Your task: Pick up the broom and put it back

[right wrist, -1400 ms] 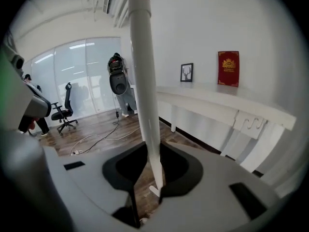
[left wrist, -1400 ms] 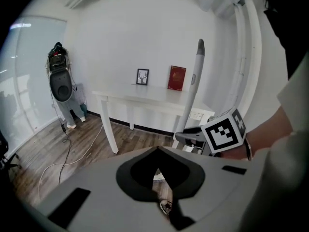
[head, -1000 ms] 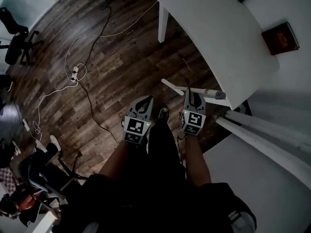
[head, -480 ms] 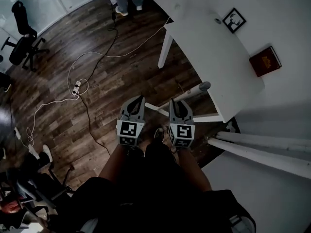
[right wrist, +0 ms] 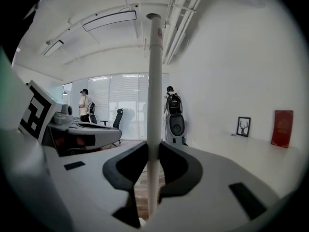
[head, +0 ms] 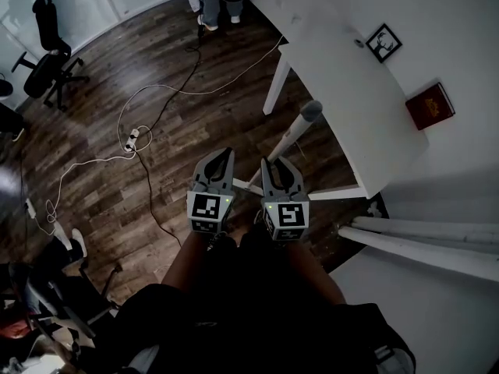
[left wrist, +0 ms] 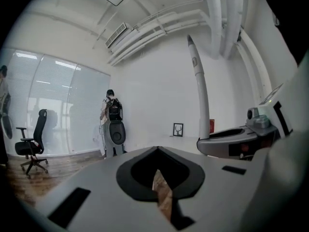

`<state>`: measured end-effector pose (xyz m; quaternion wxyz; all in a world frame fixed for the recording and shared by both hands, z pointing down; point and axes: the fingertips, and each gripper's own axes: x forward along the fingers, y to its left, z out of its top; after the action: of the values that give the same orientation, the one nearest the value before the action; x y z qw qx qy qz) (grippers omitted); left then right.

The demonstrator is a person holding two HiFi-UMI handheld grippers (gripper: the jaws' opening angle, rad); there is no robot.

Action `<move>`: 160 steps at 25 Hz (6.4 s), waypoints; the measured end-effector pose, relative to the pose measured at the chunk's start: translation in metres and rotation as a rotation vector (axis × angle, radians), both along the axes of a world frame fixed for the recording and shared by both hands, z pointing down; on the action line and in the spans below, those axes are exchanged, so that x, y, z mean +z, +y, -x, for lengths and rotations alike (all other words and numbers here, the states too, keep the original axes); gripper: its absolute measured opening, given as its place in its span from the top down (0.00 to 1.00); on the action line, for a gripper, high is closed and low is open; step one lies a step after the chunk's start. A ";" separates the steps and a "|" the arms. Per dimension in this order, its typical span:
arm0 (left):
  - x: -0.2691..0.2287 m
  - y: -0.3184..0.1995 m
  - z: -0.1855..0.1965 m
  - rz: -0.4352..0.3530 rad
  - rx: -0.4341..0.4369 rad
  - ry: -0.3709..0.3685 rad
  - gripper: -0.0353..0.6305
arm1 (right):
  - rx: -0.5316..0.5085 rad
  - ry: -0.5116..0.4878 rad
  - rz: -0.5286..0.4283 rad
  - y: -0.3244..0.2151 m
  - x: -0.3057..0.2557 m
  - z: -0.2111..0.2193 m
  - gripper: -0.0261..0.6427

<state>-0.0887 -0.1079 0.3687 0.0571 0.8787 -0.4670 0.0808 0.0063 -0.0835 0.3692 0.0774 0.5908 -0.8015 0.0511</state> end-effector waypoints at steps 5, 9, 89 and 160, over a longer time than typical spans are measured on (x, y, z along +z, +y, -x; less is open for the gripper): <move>0.000 0.004 0.009 -0.009 -0.017 -0.030 0.95 | -0.022 0.007 0.002 0.004 0.002 0.012 0.82; -0.006 0.006 0.010 -0.031 -0.013 -0.055 0.95 | -0.035 0.010 -0.005 0.005 0.002 0.018 0.82; 0.183 -0.150 -0.025 0.290 0.132 -0.248 0.95 | 0.158 -0.179 0.352 -0.202 0.255 -0.053 0.82; 0.229 -0.249 -0.055 0.363 0.520 -0.234 0.95 | 0.664 -0.290 0.565 -0.278 0.380 -0.198 0.72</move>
<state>-0.0339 -0.3570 0.5979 0.1361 0.9287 -0.2084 0.2749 0.2046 -0.3615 0.7490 0.1020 0.7581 -0.5260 0.3716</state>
